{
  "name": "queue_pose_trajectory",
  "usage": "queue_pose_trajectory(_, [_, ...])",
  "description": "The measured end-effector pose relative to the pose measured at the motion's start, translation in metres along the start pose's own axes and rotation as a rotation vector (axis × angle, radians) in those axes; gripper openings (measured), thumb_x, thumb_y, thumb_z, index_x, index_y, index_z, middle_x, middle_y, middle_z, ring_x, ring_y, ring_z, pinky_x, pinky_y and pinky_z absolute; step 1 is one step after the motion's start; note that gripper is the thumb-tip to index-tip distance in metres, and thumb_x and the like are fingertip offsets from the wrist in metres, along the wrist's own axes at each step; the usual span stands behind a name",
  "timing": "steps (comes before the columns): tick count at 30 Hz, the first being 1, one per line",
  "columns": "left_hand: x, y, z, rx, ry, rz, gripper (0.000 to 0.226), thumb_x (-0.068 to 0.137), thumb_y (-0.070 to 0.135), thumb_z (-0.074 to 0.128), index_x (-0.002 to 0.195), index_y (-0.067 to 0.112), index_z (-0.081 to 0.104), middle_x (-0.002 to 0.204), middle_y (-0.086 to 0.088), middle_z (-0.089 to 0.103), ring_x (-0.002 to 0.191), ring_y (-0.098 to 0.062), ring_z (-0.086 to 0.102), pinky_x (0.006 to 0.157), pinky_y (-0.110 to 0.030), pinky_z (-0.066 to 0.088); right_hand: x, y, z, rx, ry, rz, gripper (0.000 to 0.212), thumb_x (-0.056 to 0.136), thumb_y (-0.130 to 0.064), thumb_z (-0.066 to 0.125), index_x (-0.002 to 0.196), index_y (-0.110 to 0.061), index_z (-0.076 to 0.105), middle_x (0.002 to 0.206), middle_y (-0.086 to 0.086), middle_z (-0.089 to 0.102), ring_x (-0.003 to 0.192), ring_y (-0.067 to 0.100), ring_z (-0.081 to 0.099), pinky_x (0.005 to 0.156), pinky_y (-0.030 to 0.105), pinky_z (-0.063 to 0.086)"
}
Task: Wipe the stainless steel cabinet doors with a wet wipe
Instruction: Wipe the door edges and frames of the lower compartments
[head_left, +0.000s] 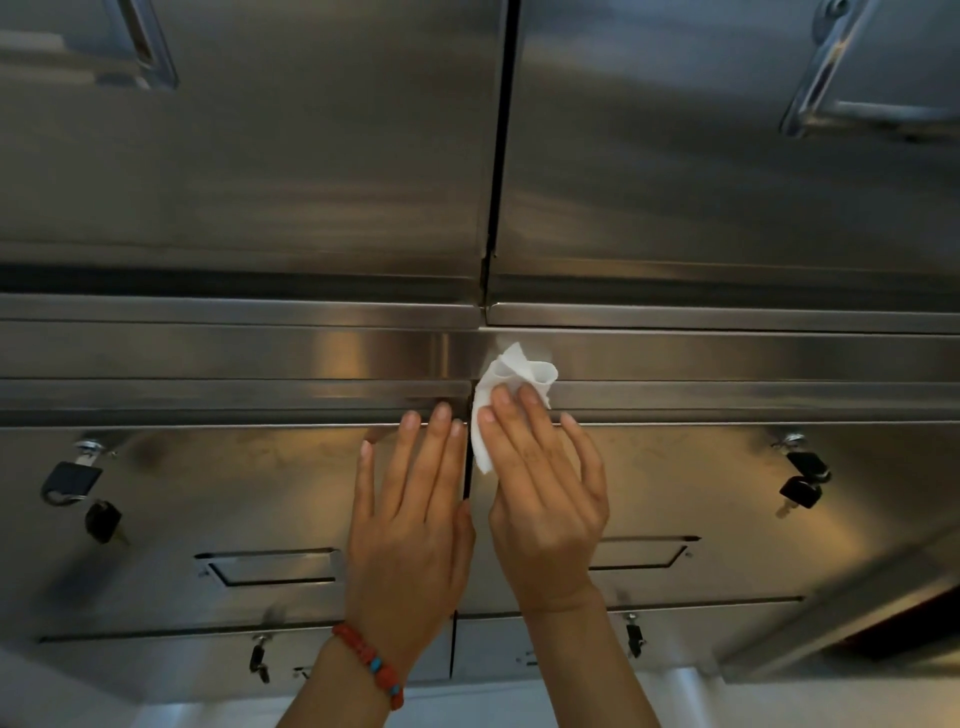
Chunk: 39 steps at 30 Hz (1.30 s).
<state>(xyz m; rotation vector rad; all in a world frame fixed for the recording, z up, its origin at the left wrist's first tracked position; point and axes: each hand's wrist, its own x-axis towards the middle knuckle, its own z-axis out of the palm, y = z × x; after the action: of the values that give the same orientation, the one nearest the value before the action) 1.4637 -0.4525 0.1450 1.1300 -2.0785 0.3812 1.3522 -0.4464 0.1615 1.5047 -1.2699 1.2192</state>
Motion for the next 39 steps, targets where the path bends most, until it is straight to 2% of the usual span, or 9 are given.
queue_pose_trajectory(2, [0.0, 0.001, 0.0, 0.0, 0.0, -0.007, 0.054, 0.088, 0.021, 0.038, 0.139, 0.005, 0.029, 0.146, -0.011, 0.031, 0.136, -0.028, 0.026, 0.106, -0.055, 0.025, -0.001, 0.006, -0.003, -0.005, 0.0, 0.0, 0.024, 0.099, -0.005, 0.046, 0.11, -0.009, 0.067, 0.119, 0.005, 0.064, 0.117, 0.016, 0.057, 0.096, 0.038, 0.045])
queue_pose_trajectory(6, [0.0, 0.001, 0.001, -0.011, 0.009, -0.012, 0.054, 0.089, 0.021, 0.038, 0.139, 0.005, 0.029, 0.146, -0.011, 0.03, 0.137, -0.027, 0.025, 0.107, -0.054, 0.024, -0.007, 0.013, -0.006, -0.043, 0.015, 0.075, 0.031, 0.084, 0.006, 0.062, 0.112, -0.007, 0.064, 0.121, 0.007, 0.061, 0.117, 0.02, 0.057, 0.097, 0.04, 0.045])
queue_pose_trajectory(9, [-0.001, 0.001, 0.002, -0.012, 0.014, -0.011, 0.053, 0.089, 0.021, 0.038, 0.139, 0.004, 0.031, 0.146, -0.012, 0.031, 0.137, -0.028, 0.025, 0.107, -0.055, 0.025, -0.006, 0.005, -0.002, -0.019, 0.028, 0.078, 0.02, 0.094, -0.001, 0.054, 0.11, -0.005, 0.066, 0.119, 0.008, 0.063, 0.116, 0.021, 0.058, 0.098, 0.038, 0.045])
queue_pose_trajectory(13, [-0.001, 0.002, 0.003, 0.001, 0.017, -0.014, 0.053, 0.089, 0.021, 0.038, 0.139, 0.004, 0.032, 0.146, -0.012, 0.031, 0.137, -0.029, 0.026, 0.106, -0.055, 0.026, -0.001, 0.004, -0.001, 0.004, 0.0, 0.006, 0.027, 0.1, -0.007, 0.043, 0.11, -0.008, 0.068, 0.12, 0.006, 0.064, 0.117, 0.017, 0.057, 0.098, 0.037, 0.044])
queue_pose_trajectory(18, [0.0, 0.002, 0.0, 0.001, 0.011, -0.012, 0.052, 0.089, 0.021, 0.037, 0.138, 0.004, 0.031, 0.145, -0.012, 0.033, 0.136, -0.028, 0.027, 0.106, -0.056, 0.028, -0.006, 0.013, -0.005, -0.032, 0.007, 0.047, 0.023, 0.096, -0.002, 0.051, 0.113, -0.007, 0.065, 0.122, 0.007, 0.062, 0.118, 0.018, 0.056, 0.098, 0.039, 0.045])
queue_pose_trajectory(21, [0.0, 0.001, 0.0, 0.007, 0.011, -0.002, 0.052, 0.089, 0.021, 0.037, 0.138, 0.004, 0.032, 0.145, -0.013, 0.034, 0.136, -0.028, 0.027, 0.105, -0.056, 0.027, -0.006, 0.005, -0.001, -0.025, 0.031, 0.076, 0.022, 0.098, -0.004, 0.048, 0.111, -0.005, 0.065, 0.119, 0.01, 0.063, 0.116, 0.021, 0.057, 0.099, 0.037, 0.045])
queue_pose_trajectory(25, [0.0, 0.002, 0.002, 0.002, 0.025, 0.001, 0.052, 0.088, 0.019, 0.039, 0.137, 0.002, 0.035, 0.145, -0.013, 0.032, 0.136, -0.029, 0.027, 0.105, -0.057, 0.027, -0.003, 0.002, 0.0, -0.029, 0.015, 0.018, 0.029, 0.101, -0.006, 0.041, 0.109, -0.006, 0.068, 0.118, 0.008, 0.064, 0.115, 0.019, 0.058, 0.097, 0.036, 0.046])
queue_pose_trajectory(32, [0.0, 0.001, 0.002, 0.005, 0.018, 0.003, 0.053, 0.089, 0.022, 0.038, 0.138, 0.004, 0.03, 0.145, -0.013, 0.032, 0.137, -0.028, 0.025, 0.106, -0.056, 0.027, -0.003, 0.019, -0.008, -0.081, -0.014, -0.075, 0.023, 0.093, -0.004, 0.056, 0.114, -0.009, 0.065, 0.123, 0.006, 0.061, 0.118, 0.016, 0.056, 0.097, 0.036, 0.046])
queue_pose_trajectory(39, [0.0, 0.002, 0.004, -0.008, 0.035, -0.007, 0.053, 0.089, 0.021, 0.038, 0.139, 0.005, 0.03, 0.146, -0.012, 0.032, 0.137, -0.028, 0.026, 0.106, -0.056, 0.026, 0.007, 0.031, -0.009, -0.031, -0.036, -0.267, 0.026, 0.094, -0.002, 0.051, 0.113, -0.009, 0.068, 0.123, 0.006, 0.062, 0.118, 0.016, 0.056, 0.097, 0.032, 0.046])
